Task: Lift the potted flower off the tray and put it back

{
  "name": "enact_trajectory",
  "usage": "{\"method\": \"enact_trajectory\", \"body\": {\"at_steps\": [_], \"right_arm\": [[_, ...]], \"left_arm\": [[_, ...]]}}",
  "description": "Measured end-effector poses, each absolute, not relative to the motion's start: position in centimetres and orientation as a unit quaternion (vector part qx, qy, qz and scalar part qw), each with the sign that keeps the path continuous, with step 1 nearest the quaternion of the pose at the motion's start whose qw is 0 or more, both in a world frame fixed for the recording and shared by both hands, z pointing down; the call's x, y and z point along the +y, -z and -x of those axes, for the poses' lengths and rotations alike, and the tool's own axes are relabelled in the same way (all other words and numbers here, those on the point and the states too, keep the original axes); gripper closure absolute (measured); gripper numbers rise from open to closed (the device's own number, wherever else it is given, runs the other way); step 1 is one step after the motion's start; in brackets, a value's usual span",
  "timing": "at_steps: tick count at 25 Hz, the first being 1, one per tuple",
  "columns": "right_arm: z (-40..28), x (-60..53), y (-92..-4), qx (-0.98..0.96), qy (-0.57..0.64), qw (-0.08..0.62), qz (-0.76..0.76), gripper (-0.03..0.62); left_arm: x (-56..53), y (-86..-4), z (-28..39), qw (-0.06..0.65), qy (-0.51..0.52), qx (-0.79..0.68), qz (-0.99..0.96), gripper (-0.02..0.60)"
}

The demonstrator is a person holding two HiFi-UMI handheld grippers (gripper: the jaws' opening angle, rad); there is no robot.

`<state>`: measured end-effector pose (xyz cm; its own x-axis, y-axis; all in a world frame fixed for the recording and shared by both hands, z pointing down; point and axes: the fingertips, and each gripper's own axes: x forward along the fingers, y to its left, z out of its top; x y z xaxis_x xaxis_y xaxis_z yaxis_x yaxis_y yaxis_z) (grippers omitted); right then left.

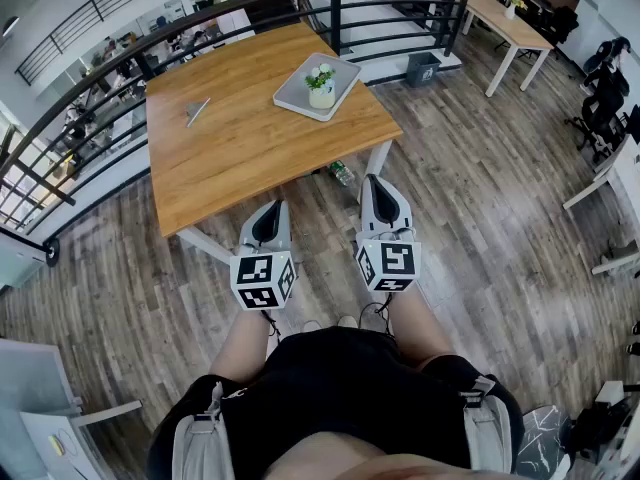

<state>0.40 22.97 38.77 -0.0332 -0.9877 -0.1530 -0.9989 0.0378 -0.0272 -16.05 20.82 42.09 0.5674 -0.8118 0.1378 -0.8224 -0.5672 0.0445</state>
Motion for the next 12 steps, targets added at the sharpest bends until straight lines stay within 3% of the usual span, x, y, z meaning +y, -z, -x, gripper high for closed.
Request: {"method": "enact_trajectory", "body": {"at_steps": [12], "right_arm": [[-2.4,25.2,-39.2,0.718,-0.024,0.079,0.691,0.597]], "left_arm": [[22.9,-42.0,13.6,0.051,-0.053,-0.458,-0.886,0.569]]}}
